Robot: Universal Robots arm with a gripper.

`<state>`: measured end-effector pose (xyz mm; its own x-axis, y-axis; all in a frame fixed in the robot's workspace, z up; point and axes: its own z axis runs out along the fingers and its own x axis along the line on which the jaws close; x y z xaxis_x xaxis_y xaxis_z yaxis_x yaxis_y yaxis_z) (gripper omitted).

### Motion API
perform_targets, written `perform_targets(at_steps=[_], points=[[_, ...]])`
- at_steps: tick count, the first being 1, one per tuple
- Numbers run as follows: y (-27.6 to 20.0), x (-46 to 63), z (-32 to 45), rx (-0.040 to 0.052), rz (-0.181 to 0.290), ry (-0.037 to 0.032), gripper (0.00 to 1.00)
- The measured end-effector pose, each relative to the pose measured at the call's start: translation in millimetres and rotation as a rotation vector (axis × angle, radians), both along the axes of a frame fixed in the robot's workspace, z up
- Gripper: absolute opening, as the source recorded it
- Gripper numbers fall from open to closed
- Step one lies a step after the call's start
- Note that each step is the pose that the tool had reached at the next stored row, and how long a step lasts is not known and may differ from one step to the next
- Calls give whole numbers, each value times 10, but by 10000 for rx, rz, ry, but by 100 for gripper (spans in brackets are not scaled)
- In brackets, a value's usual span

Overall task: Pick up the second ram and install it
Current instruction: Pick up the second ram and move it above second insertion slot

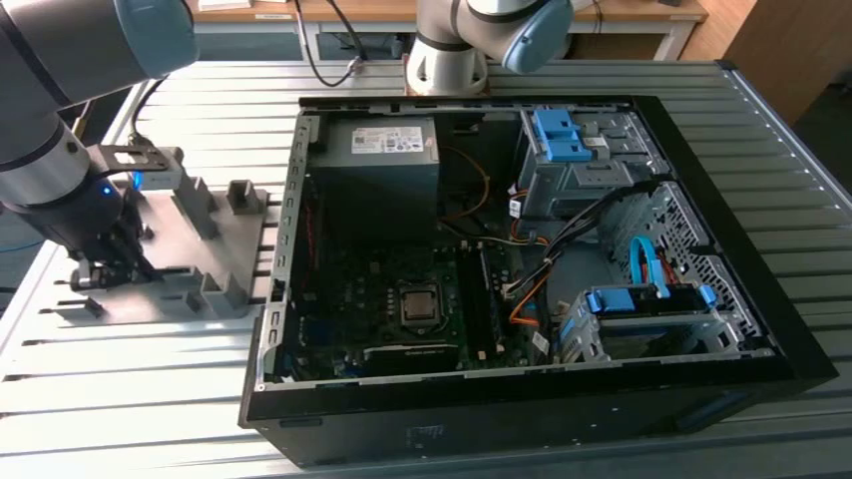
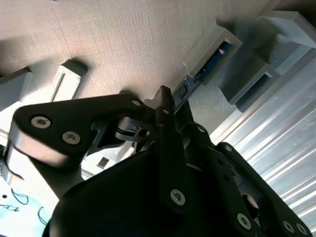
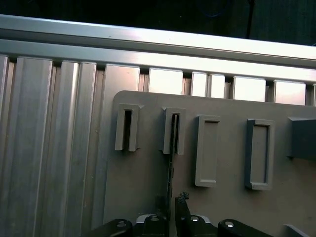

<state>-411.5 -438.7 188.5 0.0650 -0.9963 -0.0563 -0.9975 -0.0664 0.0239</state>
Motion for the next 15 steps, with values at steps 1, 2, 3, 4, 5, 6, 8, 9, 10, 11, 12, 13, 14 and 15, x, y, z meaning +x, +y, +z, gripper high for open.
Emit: perform_targets(at_steps=[1,2,3,4,5,6,8,9,10,11,12,13,14,15], points=[[0,0,0,1,-1,0,22],[0,0,0,0,-1,0,16],[0,0,0,1,-2,0,16],[0,0,0,1,-3,0,14],[0,0,0,1,-3,0,14],[0,0,0,1,-4,0,14],[0,0,0,0,-9,0,14],[0,0,0,1,-14,0,14],[0,0,0,1,-15,0,14],[0,0,0,0,-15,0,14],[0,0,0,0,-15,0,14],[0,0,0,0,-16,0,14],[0,0,0,1,-17,0,14],[0,0,0,1,-17,0,14]])
